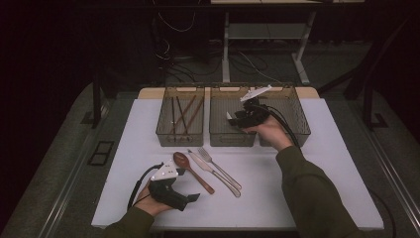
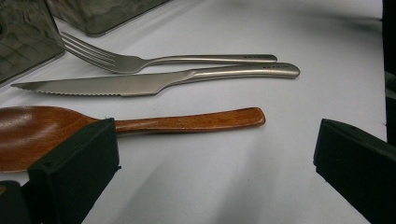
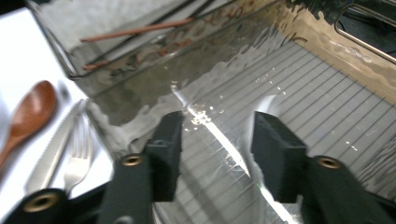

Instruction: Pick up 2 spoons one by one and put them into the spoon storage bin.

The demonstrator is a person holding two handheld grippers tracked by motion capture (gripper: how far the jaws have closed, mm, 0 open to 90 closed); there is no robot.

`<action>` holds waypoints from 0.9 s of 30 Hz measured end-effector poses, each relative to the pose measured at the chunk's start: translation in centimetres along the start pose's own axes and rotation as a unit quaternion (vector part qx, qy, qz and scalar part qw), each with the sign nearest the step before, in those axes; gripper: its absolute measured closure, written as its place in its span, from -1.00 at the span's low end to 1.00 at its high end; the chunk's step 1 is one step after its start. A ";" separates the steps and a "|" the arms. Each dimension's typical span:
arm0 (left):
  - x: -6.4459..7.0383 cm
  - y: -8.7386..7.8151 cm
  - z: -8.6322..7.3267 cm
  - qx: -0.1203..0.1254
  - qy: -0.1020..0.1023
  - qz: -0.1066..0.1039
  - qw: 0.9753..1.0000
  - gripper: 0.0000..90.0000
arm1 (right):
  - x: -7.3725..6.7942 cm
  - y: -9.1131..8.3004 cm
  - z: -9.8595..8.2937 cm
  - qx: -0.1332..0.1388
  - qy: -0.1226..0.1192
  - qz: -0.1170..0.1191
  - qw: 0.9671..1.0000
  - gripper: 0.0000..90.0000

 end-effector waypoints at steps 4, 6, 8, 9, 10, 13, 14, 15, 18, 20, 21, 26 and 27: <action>0.0 0.0 0.0 0.002 -0.002 0.000 1.000 -1.00 | -0.1 -1.4 -0.5 0.014 0.015 0.019 1.000 -0.02; 0.1 0.0 0.0 0.001 -0.002 0.001 1.000 -1.00 | -0.3 -2.4 -0.9 0.026 0.021 0.028 0.999 -0.07; 0.1 -0.1 0.0 0.001 -0.004 0.001 1.000 -1.00 | -0.4 -3.1 -1.3 0.035 0.023 0.035 0.999 -0.09; 0.1 -0.1 0.0 0.002 -0.005 0.001 1.000 -1.00 | -0.5 -3.6 -1.5 0.039 0.022 0.036 0.998 -0.10; 0.0 -0.1 -0.1 -0.001 -0.002 0.002 1.000 -1.00 | -0.6 -4.0 -1.8 0.042 0.021 0.036 0.998 -0.12; 0.1 0.0 0.0 0.001 -0.006 0.002 1.000 -1.00 | -0.7 -5.1 -2.9 0.047 0.024 0.035 0.998 -0.18; 0.1 0.0 0.0 0.001 -0.006 0.002 1.000 -1.00 | -0.8 -5.4 -3.2 0.048 0.025 0.034 0.998 -0.22; 0.1 -0.1 0.0 0.001 -0.006 0.002 1.000 -1.00 | -0.9 -5.7 -3.6 0.049 0.021 0.030 0.998 -0.24; 0.1 -0.1 0.0 0.000 -0.005 0.003 1.000 -1.00 | -1.3 -6.5 -4.5 0.052 0.025 0.023 0.998 -0.34; 0.1 -0.1 0.0 0.000 -0.006 0.004 1.000 -1.00 | -1.5 -6.9 -5.2 0.051 0.026 0.017 0.998 -0.39; 0.0 -0.1 0.0 -0.001 -0.005 0.004 1.000 -1.00 | -1.6 -7.1 -5.5 0.051 0.028 0.015 0.998 -0.43; 0.1 -0.2 0.0 0.001 -0.006 0.003 1.000 -1.00 | -2.0 -8.0 -7.2 0.042 0.033 -0.001 0.999 -0.58; 0.1 -0.2 0.0 0.001 -0.006 0.003 1.000 -1.00 | -2.1 -8.2 -7.6 0.041 0.031 -0.006 0.999 -0.58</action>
Point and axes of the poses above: each handheld gripper's, and its own axes: y roughly forward along the jaws, z roughly out of its top, x roughly to its right, the point moved 3 cm from there along y, roughly forward along the jaws, and after that the axes turned 1 degree about y, right-handed, at the moved point
